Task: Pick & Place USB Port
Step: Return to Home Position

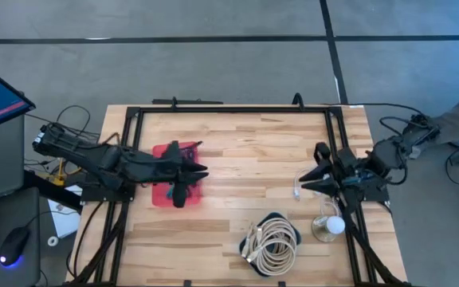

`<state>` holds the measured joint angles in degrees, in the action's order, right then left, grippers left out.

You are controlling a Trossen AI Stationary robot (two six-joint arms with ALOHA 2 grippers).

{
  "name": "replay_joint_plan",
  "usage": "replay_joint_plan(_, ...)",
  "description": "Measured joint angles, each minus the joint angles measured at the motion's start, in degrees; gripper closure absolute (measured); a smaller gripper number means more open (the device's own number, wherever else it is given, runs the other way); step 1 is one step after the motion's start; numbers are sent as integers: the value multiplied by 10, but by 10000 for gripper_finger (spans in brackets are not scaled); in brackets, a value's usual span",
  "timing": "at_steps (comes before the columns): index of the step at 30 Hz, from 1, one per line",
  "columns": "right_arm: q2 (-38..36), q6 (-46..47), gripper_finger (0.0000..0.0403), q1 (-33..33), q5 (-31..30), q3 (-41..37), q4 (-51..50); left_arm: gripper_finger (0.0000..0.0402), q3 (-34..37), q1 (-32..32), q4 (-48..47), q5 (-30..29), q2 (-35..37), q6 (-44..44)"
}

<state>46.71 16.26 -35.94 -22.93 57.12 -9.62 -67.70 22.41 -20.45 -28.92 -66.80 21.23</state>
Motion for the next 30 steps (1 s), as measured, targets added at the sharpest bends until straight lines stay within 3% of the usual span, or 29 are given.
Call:
replay_joint_plan(4,-14,-18,340,0,-1,0,-28,338,0,13,0,-9,35,-40)
replay_joint_plan(11,-37,-109,398,0,2,0,-36,396,0,39,0,-32,86,-103)
replay_joint_plan(19,-72,-148,400,0,-45,0,-60,396,0,47,-1,-36,136,-98)
replay_joint_plan(22,-89,-118,399,0,-77,0,-84,397,0,47,-1,-39,152,-47)
replay_joint_plan(25,-110,-93,402,0,-90,0,-102,397,0,46,0,-45,161,-60)
replay_joint_plan(30,-153,-89,402,0,-106,0,-141,397,0,47,-1,-128,164,-123)
